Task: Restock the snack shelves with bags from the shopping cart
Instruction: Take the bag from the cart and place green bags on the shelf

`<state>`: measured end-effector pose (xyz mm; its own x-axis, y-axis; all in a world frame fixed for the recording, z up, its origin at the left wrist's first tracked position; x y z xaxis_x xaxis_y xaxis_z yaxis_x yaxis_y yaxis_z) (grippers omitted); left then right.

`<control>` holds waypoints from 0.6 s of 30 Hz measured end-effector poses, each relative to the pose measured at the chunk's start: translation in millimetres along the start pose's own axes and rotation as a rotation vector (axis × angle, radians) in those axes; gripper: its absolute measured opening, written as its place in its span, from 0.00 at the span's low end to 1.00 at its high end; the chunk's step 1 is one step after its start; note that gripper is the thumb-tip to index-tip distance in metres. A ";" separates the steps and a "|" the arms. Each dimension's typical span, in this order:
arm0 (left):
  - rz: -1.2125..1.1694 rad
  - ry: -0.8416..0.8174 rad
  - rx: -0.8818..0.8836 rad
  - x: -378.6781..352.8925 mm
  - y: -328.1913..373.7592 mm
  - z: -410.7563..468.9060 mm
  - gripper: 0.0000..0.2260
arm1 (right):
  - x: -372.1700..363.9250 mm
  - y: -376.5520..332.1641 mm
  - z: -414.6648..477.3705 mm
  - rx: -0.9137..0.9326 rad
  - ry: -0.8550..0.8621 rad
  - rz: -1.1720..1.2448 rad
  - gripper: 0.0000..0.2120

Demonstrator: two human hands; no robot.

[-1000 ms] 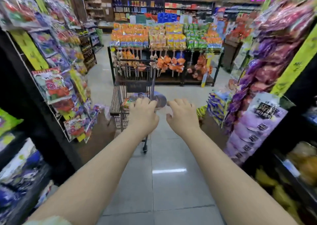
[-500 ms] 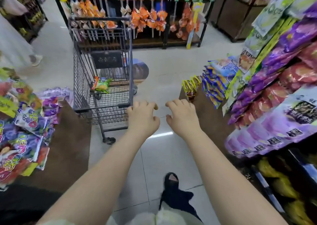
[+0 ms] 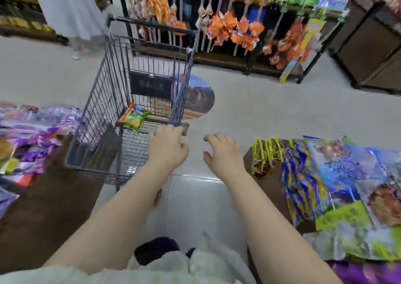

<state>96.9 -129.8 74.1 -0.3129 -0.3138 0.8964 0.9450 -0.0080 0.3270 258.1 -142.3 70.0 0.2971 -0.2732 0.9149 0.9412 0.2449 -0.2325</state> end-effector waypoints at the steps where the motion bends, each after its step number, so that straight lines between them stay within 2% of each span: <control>1: 0.001 -0.002 0.034 -8.0 -6.2 13.0 0.14 | -9.7 2.1 16.9 0.027 -0.025 0.013 0.18; 3: -0.006 -0.008 0.101 -24.0 -20.5 36.9 0.16 | -28.4 3.0 51.4 0.078 -0.080 0.035 0.19; 10: -0.005 0.024 0.247 -72.5 -73.2 144.0 0.12 | -97.3 -12.1 185.6 0.254 -0.148 0.015 0.18; 18: 0.056 -0.084 0.497 -92.8 -160.3 239.2 0.13 | -178.0 -64.0 326.1 0.390 -0.267 0.082 0.20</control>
<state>-48.5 127.7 10.0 -0.2892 -0.2233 0.9309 0.8073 0.4657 0.3625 92.6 194.0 29.6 0.2683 -0.0026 0.9633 0.7707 0.6005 -0.2130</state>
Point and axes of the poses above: each hand's wrist, its own z-axis towards the middle knuckle, its own x-axis out of the back of the hand, y = z × x, the point moved 4 cm from there along z, towards the middle knuckle, and after that the axes turned 14 degrees about y, right-handed, at the moved point
